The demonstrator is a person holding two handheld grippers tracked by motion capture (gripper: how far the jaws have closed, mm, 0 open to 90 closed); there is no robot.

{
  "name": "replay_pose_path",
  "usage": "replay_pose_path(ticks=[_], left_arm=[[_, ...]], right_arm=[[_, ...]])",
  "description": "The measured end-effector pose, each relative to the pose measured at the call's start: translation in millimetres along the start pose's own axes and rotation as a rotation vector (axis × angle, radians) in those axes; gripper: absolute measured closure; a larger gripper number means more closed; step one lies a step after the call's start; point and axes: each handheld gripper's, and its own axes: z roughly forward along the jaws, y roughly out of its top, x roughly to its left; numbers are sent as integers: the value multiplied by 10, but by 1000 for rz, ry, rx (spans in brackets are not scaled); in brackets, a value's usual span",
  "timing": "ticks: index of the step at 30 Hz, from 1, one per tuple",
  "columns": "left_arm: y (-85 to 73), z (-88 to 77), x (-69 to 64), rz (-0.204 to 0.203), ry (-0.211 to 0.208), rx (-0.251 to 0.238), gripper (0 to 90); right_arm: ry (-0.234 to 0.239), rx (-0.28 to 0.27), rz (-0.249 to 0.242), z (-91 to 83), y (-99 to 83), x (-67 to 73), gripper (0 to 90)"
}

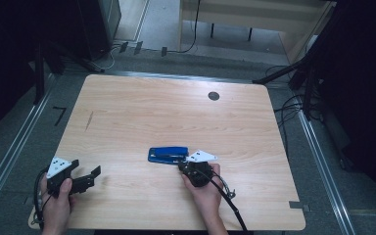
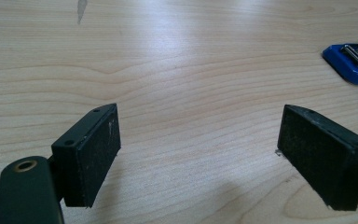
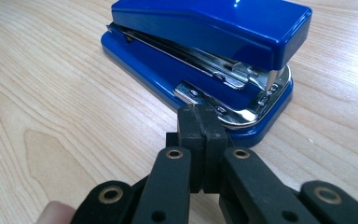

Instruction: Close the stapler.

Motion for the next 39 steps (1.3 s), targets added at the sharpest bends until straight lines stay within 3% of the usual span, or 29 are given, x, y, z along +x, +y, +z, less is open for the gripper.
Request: replay_pose_path(ticks=[7, 9, 11, 14, 18, 22, 27, 33, 39], left_arm=[[2, 2, 0, 3, -1, 6, 134], [1, 2, 2, 1, -2, 5, 134], [2, 3, 4, -1, -3, 4, 133], [2, 6, 6, -1, -6, 4, 133], [3, 7, 5, -2, -5, 7, 134], [3, 6, 9, -8, -6, 8, 133], [2, 3, 12, -9, -6, 5, 133], [1, 3, 12, -9, -6, 4, 133], [1, 1, 11, -8, -6, 3, 133]], right_arm=[[-9, -1, -4, -2, 0, 3, 900], [-59, -6, -48, -12, -11, 59, 865], [-80, -36, -99, -40, -33, 126, 822], [-64, -79, -60, -86, -51, 87, 788], [-48, -124, 3, -161, -91, 14, 654], [-80, -140, -25, -197, -119, 35, 569], [-62, -141, -26, -220, -134, 13, 447], [-78, -163, -10, -307, -189, -73, 349], [-85, -141, -22, -372, -233, -137, 249]])
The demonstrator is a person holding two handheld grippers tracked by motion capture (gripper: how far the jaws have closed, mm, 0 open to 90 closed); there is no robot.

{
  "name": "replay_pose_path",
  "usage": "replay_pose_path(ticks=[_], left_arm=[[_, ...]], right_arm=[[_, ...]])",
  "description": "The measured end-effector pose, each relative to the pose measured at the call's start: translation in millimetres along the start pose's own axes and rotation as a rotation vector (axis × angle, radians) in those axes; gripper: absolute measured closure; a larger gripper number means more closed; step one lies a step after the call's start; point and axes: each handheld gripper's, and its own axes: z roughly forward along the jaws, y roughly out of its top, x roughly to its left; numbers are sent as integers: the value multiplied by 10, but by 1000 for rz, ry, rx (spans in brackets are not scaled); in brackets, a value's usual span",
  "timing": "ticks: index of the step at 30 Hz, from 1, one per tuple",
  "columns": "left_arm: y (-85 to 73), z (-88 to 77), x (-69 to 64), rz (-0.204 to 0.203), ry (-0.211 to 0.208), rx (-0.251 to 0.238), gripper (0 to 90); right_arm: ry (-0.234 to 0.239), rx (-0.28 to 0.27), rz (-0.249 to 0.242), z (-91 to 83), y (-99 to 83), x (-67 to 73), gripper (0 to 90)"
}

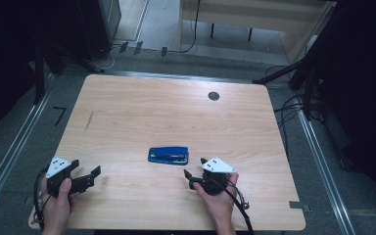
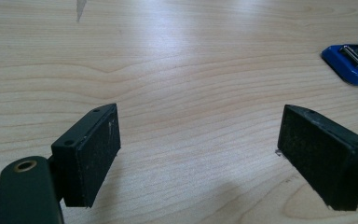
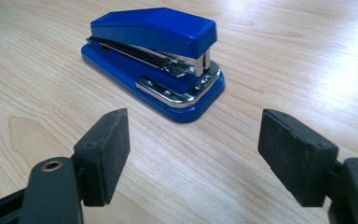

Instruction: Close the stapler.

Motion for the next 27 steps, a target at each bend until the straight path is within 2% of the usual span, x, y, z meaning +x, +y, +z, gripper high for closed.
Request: replay_pose_path(ticks=[6, 14, 17, 21, 27], left_arm=[[-1, -3, 4, -3, -2, -2, 133], [-3, -7, 8, -8, -6, -8, 133], [-2, -4, 8, -6, -7, -5, 133], [0, -1, 0, -1, -1, -1, 133], [-1, -4, 7, -3, -3, -4, 133]], right_arm=[[25, -14, 29, -50, -23, -73, 171], [22, -20, 47, -60, -27, -94, 165], [-23, 20, 13, -86, -46, -129, 166], [-13, -3, 53, -160, -80, -221, 163], [-23, -12, 55, -232, -117, -296, 162]])
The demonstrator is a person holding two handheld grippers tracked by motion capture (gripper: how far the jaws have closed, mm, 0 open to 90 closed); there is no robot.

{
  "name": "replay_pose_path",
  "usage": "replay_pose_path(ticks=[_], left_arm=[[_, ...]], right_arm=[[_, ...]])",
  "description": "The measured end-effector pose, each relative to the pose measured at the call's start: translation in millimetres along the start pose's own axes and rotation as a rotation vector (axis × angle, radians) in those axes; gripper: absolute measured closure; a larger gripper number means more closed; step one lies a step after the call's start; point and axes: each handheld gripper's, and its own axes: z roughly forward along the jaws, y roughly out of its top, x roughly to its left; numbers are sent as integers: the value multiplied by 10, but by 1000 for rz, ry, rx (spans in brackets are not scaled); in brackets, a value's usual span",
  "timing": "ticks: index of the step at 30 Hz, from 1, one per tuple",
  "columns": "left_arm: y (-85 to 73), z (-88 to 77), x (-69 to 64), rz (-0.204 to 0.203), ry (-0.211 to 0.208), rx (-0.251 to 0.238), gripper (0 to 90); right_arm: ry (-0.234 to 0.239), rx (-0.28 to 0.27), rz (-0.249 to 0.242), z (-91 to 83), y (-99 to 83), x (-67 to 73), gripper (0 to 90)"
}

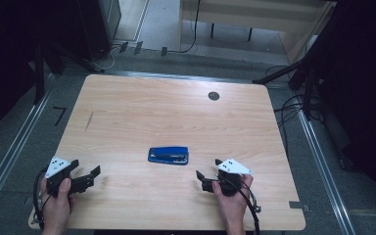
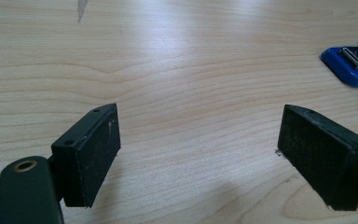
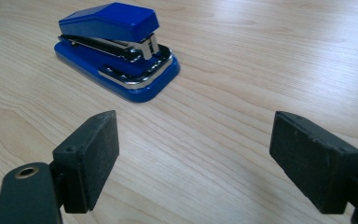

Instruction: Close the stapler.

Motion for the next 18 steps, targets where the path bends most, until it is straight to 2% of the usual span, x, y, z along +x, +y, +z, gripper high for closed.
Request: replay_pose_path(ticks=[5, 8, 15, 18], left_arm=[[0, 1, 4, -6, -2, -3, 133], [1, 1, 5, -5, -1, -2, 133], [1, -2, 7, -8, 0, -1, 133], [0, -3, 9, -11, -3, -3, 133]], right_arm=[[0, -31, 24, -100, -27, -106, 162], [-24, -34, 16, -185, -44, -174, 162], [-72, -52, 77, -444, -95, -397, 146], [-112, -63, 84, -553, -121, -494, 138]])
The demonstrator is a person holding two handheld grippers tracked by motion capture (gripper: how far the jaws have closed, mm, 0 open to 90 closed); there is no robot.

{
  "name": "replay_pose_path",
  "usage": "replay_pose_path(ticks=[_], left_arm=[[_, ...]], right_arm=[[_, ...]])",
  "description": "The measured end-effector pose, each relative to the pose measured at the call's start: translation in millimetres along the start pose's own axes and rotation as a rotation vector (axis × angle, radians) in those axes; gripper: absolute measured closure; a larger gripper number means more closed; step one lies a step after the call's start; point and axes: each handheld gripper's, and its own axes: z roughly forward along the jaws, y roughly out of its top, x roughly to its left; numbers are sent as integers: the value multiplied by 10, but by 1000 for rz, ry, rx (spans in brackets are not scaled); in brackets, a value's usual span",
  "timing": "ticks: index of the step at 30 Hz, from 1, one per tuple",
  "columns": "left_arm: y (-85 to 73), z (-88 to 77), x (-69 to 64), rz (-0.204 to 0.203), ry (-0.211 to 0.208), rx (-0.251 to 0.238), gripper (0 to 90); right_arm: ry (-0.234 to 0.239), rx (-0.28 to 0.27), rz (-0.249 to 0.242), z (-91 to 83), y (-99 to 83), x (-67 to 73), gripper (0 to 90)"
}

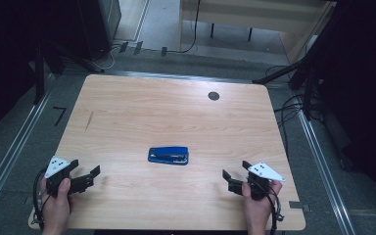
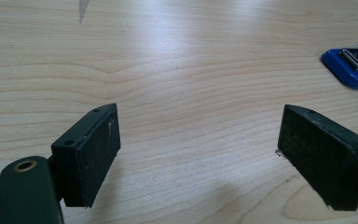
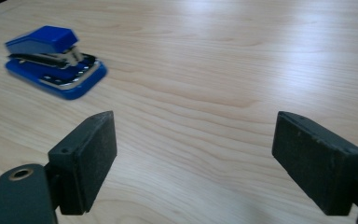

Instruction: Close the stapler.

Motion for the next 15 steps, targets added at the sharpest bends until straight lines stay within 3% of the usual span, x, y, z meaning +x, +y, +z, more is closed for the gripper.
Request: replay_pose_path(ticks=[6, 11, 15], left_arm=[[-1, 1, 0, -2, 0, -2, 133], [1, 2, -1, 1, 1, 2, 132], [1, 5, -6, 5, 1, 2, 132]], right_arm=[[-40, -5, 23, -161, -58, -223, 131], [-53, 25, -2, -251, -115, -358, 117], [-56, 32, -11, -347, -178, -473, 31]])
